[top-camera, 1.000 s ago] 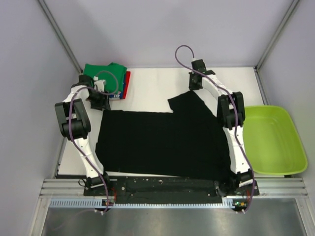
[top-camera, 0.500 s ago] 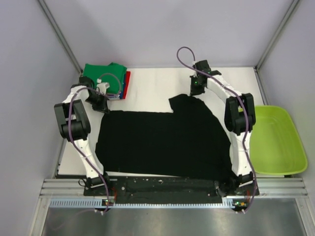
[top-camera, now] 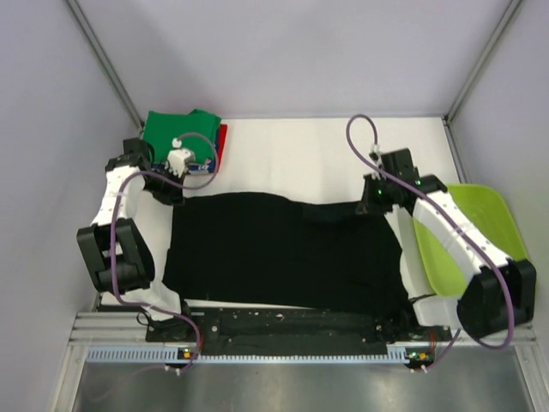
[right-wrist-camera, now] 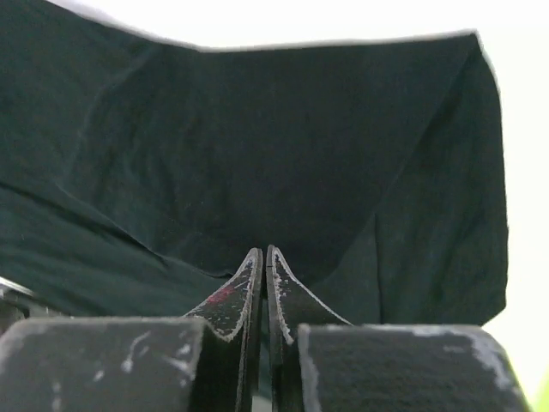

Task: Fold and stack the t-shirts
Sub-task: Fold the other side of the tshirt into a rectangle

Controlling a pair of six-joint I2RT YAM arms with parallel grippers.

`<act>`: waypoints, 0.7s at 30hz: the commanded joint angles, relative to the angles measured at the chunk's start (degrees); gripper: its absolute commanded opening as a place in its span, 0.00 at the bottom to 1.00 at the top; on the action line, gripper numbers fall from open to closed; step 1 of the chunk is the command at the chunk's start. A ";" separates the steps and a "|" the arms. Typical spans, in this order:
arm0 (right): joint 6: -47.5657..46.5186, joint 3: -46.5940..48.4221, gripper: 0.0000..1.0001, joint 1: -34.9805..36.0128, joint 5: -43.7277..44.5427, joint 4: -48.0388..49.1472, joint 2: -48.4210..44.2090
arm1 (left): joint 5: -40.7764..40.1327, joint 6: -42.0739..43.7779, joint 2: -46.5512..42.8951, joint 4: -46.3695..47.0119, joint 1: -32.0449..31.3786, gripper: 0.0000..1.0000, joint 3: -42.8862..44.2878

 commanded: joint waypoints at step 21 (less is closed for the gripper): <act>10.58 -9.28 0.00 0.21 5.00 -24.44 -18.49 | -14.12 18.13 -8.35 3.07 0.17 0.00 -13.88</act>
